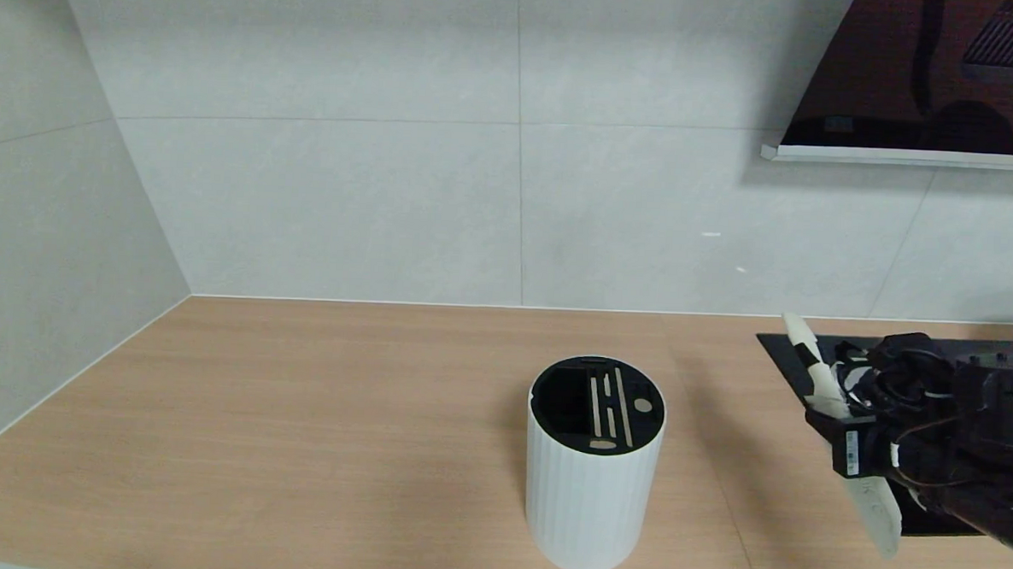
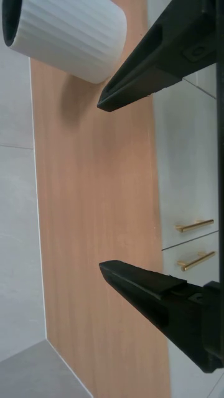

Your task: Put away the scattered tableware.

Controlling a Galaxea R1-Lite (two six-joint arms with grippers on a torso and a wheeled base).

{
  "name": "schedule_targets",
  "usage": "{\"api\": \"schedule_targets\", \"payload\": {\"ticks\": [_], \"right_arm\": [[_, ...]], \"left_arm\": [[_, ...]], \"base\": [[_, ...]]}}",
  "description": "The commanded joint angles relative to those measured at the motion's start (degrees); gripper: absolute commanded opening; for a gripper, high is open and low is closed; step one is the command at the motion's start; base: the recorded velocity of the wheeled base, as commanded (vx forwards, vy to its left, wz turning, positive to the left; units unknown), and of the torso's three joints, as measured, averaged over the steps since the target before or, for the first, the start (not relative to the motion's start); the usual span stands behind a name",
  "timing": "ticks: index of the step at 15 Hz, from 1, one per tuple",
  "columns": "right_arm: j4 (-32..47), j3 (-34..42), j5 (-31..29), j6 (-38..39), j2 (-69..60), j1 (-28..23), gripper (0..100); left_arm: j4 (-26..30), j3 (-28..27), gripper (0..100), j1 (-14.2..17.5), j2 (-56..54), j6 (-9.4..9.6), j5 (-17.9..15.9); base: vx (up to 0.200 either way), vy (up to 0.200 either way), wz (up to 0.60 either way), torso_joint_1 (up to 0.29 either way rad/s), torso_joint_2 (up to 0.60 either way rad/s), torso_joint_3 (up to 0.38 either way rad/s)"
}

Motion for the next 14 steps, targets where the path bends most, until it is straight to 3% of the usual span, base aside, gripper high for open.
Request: {"api": "schedule_targets", "payload": {"ticks": [1, 2, 3, 4, 5, 7, 8, 9, 10, 11, 12, 13, 14], "right_arm": [[5.02, -2.71, -0.26, -0.02, -10.70, 2.25, 0], [8.28, -4.64, -0.26, 0.07, -12.81, 2.87, 0], [8.28, -4.64, -0.26, 0.07, -12.81, 2.87, 0], [15.31, -10.01, -0.26, 0.15, -15.27, 4.89, 0], [16.98, -12.12, -0.26, 0.24, -15.19, 6.03, 0], [17.77, -15.02, -0.34, 0.24, -14.40, 8.49, 0], [17.77, -15.72, -0.34, 0.24, -14.04, 9.02, 0], [17.68, -17.74, -0.34, 0.24, -12.55, 9.81, 0], [17.68, -19.06, -0.34, 0.24, -11.67, 10.34, 0], [17.68, -21.34, -0.34, 0.24, -10.26, 12.18, 0], [17.68, -22.13, -0.34, 0.24, -9.47, 13.24, 0], [17.68, -23.45, -0.34, 0.24, -8.16, 15.52, 0], [17.68, -24.16, -0.34, 0.24, -7.36, 16.40, 0]], "left_arm": [[3.84, -7.46, 100, -0.43, 1.93, -0.01, -3.35], [6.30, -10.00, 100, -1.05, 4.66, 0.08, -6.69], [6.30, -10.00, 100, -1.05, 4.66, 0.08, -6.69], [7.62, -15.10, 100, -2.19, 14.41, 0.17, -17.33], [7.45, -17.65, 100, -2.37, 18.72, 0.17, -22.42], [7.36, -24.42, 100, -2.37, 28.56, 0.26, -30.86], [7.27, -26.53, 100, -2.37, 31.64, 0.26, -32.88], [7.27, -30.57, 100, -2.45, 38.14, 0.26, -37.01], [7.18, -31.80, 100, -2.81, 41.57, 0.26, -39.12], [6.13, -33.12, 100, -5.35, 47.29, 0.26, -41.67], [4.81, -33.12, 100, -7.46, 50.10, 0.26, -41.76], [0.06, -33.12, 100, -11.33, 55.37, -0.18, -41.76], [-2.93, -33.03, 100, -12.82, 58.27, -0.27, -41.76]], "base": [[0.000, 0.000, 0.00, 0.000, 0.00, 0.000], [0.000, 0.000, 0.00, 0.000, 0.00, 0.000], [0.000, 0.000, 0.00, 0.000, 0.00, 0.000], [0.000, 0.000, 0.00, 0.000, 0.00, 0.000], [0.000, 0.000, 0.00, 0.000, 0.00, 0.000], [0.000, 0.000, 0.00, 0.000, 0.00, 0.000], [0.000, 0.000, 0.00, 0.000, 0.00, 0.000], [0.000, 0.000, 0.00, 0.000, 0.00, 0.000], [0.000, 0.000, 0.00, 0.000, 0.00, 0.000], [0.000, 0.000, 0.00, 0.000, 0.00, 0.000], [0.000, 0.000, 0.00, 0.000, 0.00, 0.000], [0.000, 0.000, 0.00, 0.000, 0.00, 0.000], [0.000, 0.000, 0.00, 0.000, 0.00, 0.000]]}}
